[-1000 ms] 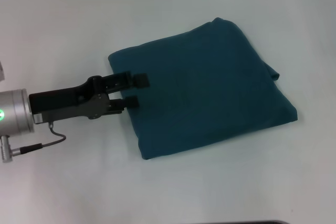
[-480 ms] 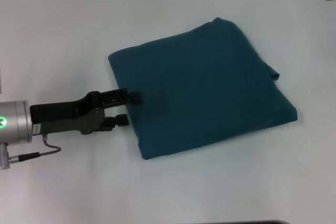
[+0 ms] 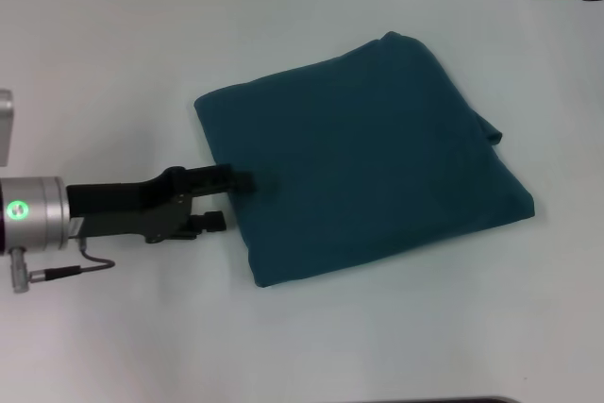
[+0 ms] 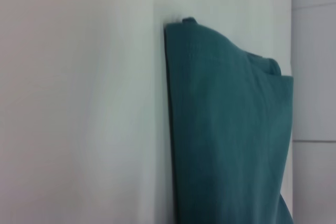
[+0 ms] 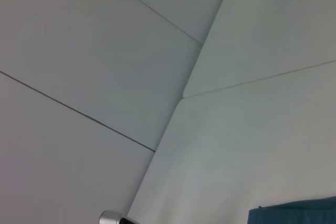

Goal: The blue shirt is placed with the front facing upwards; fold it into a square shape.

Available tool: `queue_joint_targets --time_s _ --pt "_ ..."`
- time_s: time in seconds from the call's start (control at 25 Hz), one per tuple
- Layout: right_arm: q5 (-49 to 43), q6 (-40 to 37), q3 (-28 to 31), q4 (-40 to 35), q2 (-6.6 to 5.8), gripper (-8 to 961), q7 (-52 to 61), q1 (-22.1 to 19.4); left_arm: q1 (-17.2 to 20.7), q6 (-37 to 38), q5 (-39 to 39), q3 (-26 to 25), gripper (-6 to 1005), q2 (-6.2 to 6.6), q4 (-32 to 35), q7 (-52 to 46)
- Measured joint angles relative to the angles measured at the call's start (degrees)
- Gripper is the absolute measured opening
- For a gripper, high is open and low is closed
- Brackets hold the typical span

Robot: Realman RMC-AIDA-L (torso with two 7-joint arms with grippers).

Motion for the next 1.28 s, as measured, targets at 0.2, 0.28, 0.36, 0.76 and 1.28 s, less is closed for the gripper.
queue_joint_targets --time_s 0.2,0.28,0.36,0.76,1.28 --pt "0.0 0.0 0.0 0.0 0.00 615 0.0 0.0 -1.2 -0.5 0.0 1.2 912 -0.57 0.0 -0.5" --pt "0.0 0.0 0.0 0.0 0.00 614 0.0 0.0 -1.9 -1.4 0.1 2.9 911 -0.69 0.0 -1.8" --pt "0.0 0.0 0.0 0.0 0.00 614 0.0 0.0 -2.5 -2.1 0.1 4.9 911 -0.68 0.0 -2.2" --pt "0.0 -0.1 0.3 0.0 0.00 614 0.5 0.0 -3.8 -2.9 0.1 6.2 656 -0.72 -0.1 -2.0" --pt "0.0 -0.4 0.2 0.0 -0.09 615 0.5 0.0 -5.1 -3.3 0.1 6.4 292 0.19 0.1 -2.8"
